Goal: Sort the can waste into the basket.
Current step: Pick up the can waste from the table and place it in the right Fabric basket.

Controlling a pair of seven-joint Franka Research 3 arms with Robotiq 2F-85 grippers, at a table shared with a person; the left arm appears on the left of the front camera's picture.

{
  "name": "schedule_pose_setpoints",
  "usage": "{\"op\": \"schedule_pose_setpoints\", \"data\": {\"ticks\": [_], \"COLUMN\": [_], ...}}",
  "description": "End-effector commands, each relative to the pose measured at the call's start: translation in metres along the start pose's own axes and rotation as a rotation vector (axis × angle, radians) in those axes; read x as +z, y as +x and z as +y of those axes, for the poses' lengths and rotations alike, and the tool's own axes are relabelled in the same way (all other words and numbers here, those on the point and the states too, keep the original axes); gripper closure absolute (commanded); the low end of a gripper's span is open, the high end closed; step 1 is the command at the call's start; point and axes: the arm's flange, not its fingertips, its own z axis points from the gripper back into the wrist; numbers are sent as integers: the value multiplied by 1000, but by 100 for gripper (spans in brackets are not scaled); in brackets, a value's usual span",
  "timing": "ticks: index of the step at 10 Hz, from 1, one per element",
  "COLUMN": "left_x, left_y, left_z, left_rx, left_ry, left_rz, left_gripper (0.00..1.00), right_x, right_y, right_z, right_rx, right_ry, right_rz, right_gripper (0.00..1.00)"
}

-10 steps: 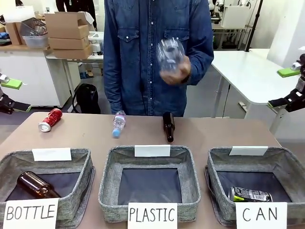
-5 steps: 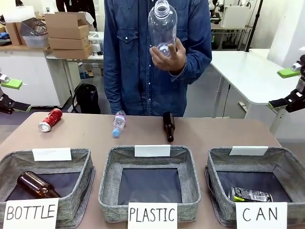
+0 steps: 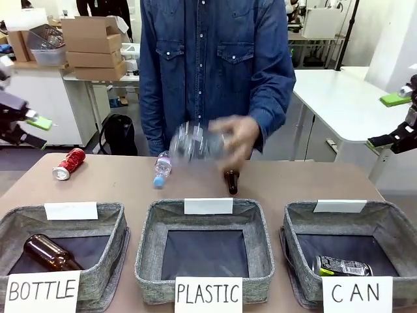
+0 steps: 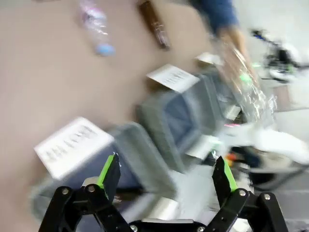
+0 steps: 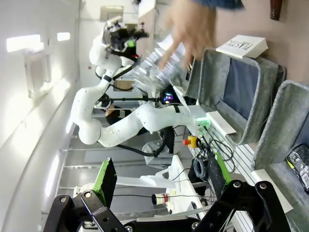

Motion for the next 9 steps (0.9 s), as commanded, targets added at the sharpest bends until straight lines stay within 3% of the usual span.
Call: {"op": "schedule_pose_setpoints", "data": {"ticks": [1, 3, 5, 6, 7, 9], "left_x": [-19, -23, -2, 13, -8, -8], "left_y": [21, 23, 22, 26, 29, 29], "left_z": [21, 41, 54, 57, 57, 57], "left_rx": [7, 13, 118, 183, -70, -70], "left_ry": [656, 891, 991, 968, 806, 806], "left_rz": [89, 198, 194, 92, 99, 99], "left_gripper": [0, 0, 0, 0, 0, 0], "right_x": [4, 4, 4, 4, 4, 4], "right_y": [2, 2, 2, 2, 2, 2], "right_z": [0, 0, 0, 0, 0, 0], "right_rx": [18, 18, 18, 18, 18, 18], "right_ry": [-3, -3, -3, -3, -3, -3], "right_rz": [7, 7, 7, 7, 7, 7], "right_gripper": [0, 0, 0, 0, 0, 0]}}
